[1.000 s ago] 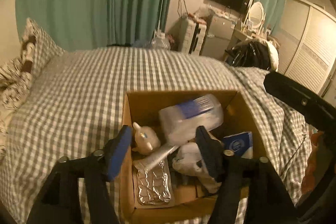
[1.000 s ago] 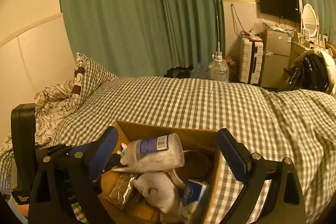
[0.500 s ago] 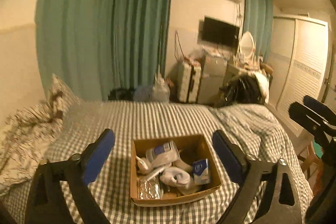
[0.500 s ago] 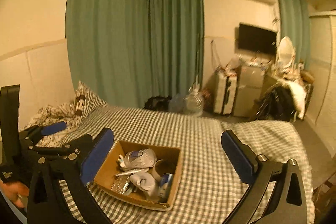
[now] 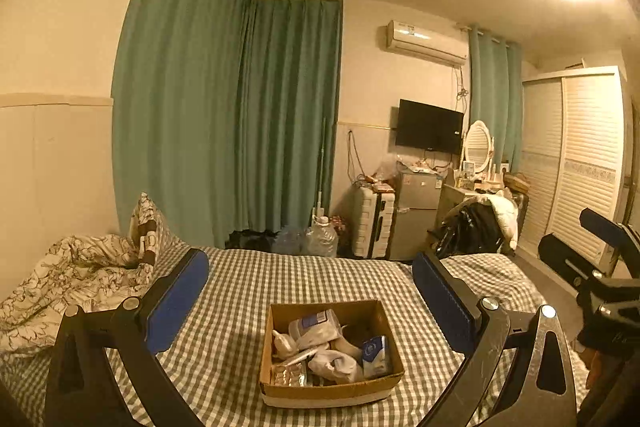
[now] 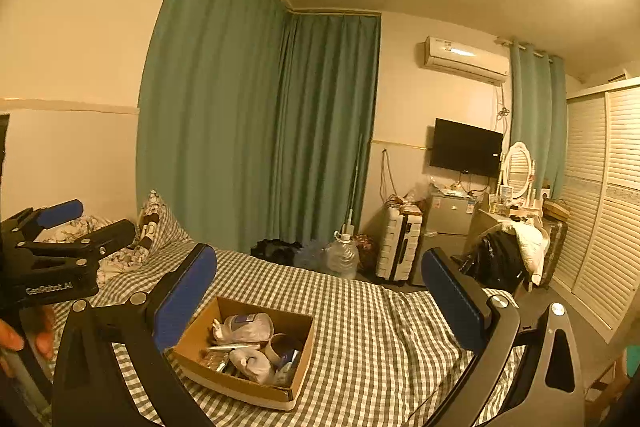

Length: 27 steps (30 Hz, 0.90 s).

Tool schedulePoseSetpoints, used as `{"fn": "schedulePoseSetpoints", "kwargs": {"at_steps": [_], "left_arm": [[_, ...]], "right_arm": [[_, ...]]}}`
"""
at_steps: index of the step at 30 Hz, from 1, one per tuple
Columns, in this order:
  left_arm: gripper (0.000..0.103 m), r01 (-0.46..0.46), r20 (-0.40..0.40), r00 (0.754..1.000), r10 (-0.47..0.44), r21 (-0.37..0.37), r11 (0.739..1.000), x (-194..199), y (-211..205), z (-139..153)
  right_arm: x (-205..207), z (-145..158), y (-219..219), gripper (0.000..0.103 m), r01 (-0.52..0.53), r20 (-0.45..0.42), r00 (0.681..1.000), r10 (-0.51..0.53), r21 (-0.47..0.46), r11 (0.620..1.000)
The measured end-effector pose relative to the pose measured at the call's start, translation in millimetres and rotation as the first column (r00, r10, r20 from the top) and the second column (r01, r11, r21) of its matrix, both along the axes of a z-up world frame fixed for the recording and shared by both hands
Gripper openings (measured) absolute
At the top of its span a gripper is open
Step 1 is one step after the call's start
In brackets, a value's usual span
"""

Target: Organize objects

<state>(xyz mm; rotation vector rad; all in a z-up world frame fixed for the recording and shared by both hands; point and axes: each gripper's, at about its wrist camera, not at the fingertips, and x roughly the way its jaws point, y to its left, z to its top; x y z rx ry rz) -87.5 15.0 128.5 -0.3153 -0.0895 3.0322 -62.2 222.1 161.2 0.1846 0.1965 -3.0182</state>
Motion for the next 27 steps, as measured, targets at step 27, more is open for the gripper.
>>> {"fn": "schedulePoseSetpoints", "kwargs": {"at_steps": [27], "left_arm": [[0.103, -0.109, 0.103, 0.987, 0.124, -0.140, 0.984, -12, 29, -124]], "right_arm": [[-58, -142, 17, 0.103, 0.025, 0.163, 0.986, -0.018, -0.045, 0.999]]}}
